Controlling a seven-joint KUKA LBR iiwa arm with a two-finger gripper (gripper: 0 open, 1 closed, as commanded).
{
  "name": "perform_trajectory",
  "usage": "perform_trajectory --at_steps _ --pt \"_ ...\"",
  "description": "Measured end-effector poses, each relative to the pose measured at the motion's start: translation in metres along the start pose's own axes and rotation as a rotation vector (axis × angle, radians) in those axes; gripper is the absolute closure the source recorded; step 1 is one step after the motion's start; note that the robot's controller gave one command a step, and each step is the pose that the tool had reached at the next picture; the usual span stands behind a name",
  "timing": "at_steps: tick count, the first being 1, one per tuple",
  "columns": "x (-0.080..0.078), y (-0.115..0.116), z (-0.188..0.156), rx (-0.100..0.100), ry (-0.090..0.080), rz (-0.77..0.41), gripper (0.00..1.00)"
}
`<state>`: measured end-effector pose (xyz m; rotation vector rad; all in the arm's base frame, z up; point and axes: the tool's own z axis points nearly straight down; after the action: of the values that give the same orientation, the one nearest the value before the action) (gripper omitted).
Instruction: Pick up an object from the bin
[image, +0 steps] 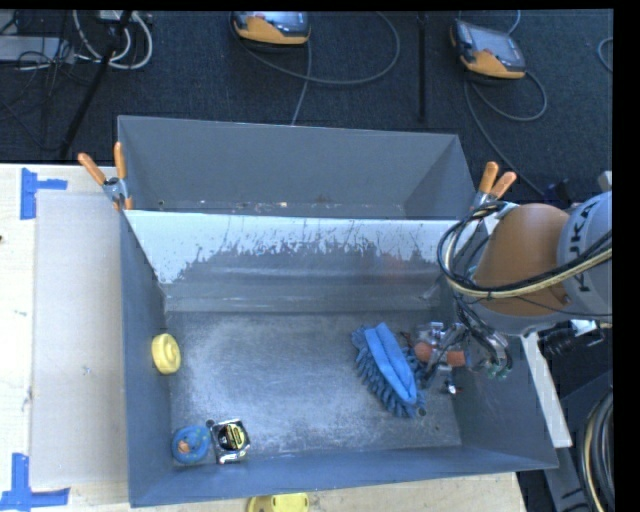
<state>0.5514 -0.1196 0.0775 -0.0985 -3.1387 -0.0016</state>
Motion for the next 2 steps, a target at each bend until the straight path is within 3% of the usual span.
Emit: perform_trajectory --at_steps 1,2 --pt "0.021 -0.005 0.003 -0.002 -0.007 -0.011 1.0" --pt "0.034 -0.038 0.007 -0.001 -0.001 -0.059 0.0"
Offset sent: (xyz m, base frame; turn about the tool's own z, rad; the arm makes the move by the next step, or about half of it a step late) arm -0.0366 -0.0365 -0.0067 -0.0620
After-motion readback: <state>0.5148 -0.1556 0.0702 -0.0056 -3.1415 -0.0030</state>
